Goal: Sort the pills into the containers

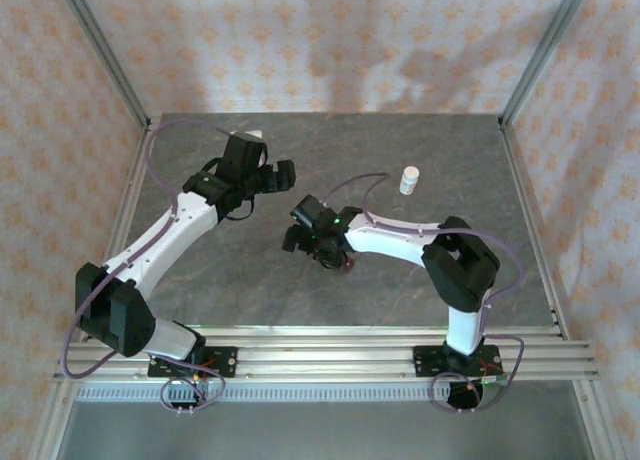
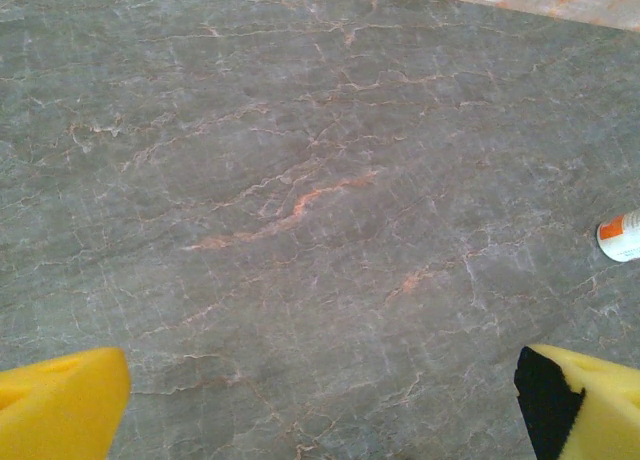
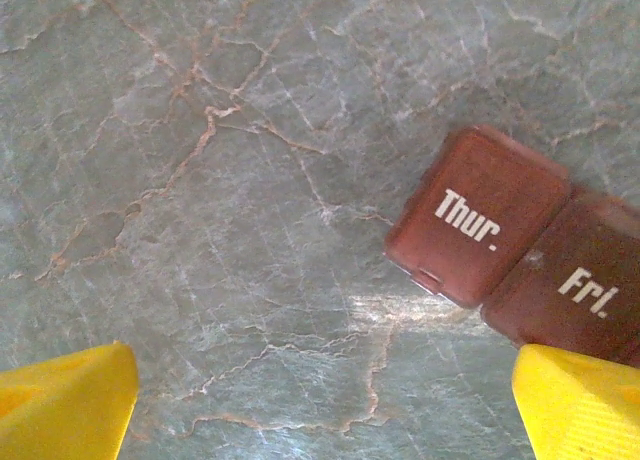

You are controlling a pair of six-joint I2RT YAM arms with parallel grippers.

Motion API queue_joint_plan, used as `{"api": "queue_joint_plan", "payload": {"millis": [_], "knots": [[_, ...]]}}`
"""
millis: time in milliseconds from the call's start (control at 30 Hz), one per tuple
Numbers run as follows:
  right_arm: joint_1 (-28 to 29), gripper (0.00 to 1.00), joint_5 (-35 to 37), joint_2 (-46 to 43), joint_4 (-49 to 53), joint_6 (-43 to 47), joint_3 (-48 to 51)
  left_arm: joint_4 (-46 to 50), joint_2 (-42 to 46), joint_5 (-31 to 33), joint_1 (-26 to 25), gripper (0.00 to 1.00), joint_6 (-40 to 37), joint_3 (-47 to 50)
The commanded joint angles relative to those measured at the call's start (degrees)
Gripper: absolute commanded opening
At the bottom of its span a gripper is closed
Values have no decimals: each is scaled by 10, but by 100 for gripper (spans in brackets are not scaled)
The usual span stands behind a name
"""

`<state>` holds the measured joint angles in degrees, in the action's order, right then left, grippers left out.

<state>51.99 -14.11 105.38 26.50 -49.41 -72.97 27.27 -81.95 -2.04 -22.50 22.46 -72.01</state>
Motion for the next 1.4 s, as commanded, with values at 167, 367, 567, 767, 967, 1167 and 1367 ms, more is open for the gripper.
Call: {"api": "queue_joint_plan", "payload": {"millis": [167,367,567,767,967,1167,1367], "knots": [[-7,99,35,-138,66,104,-1,4,32,16,22,100,25,1],[-11,100,151,-160,184,212,-5,-24,47,-20,28,100,42,27],[-11,92,200,-145,175,350,44,-50,57,-51,28,100,108,59],[-11,82,181,-105,159,404,58,-32,46,-70,28,100,115,66],[-11,78,159,-93,131,427,80,-30,37,-107,28,100,103,70],[-11,75,119,-79,99,436,100,-44,37,-128,28,100,101,74],[-12,71,118,-52,80,441,107,-39,35,-127,28,100,99,68]]}}
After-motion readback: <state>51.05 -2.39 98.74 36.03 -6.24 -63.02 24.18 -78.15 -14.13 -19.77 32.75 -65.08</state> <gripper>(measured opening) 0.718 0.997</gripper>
